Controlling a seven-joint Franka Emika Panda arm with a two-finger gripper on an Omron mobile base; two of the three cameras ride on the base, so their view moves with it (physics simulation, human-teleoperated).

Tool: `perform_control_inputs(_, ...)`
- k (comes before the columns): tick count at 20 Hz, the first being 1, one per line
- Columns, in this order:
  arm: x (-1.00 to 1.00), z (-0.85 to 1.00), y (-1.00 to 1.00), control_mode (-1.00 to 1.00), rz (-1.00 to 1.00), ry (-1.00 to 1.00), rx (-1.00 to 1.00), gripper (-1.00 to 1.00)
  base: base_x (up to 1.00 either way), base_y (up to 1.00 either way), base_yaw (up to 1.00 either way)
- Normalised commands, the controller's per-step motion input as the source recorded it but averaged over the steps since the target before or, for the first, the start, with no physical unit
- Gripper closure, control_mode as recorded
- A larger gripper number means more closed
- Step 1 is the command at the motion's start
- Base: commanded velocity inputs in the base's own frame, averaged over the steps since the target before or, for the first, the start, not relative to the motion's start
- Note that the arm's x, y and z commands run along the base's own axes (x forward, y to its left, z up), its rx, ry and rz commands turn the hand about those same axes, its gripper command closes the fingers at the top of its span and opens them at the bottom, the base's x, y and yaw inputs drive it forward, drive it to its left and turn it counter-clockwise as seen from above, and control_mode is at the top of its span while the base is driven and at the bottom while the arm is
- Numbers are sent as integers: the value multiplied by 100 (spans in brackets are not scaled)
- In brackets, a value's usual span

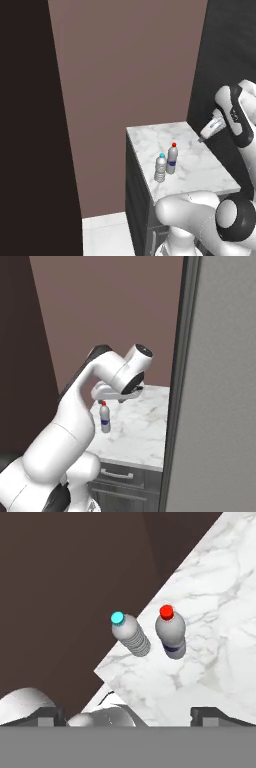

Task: Take the bottled waters from the counter and place them in the freezer to freeze. Close the freezer door after placing the bottles.

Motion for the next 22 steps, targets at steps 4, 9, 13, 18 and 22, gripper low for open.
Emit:
perform_control_inputs(4, 0, -38, -25, -100, 34, -4, 0, -100, 0, 0, 0)
perform_control_inputs(9, 2, -32, -25, -100, 30, -14, 9, -100, 0, 0, 0)
perform_control_inputs(13, -5, -30, -5, -100, 21, -31, 11, -100, 0, 0, 0)
perform_control_inputs(18, -9, -18, 0, -100, 12, -34, 17, -100, 0, 0, 0)
perform_control_inputs(22, 0, 0, 0, -100, 0, -25, 26, -100, 0, 0, 0)
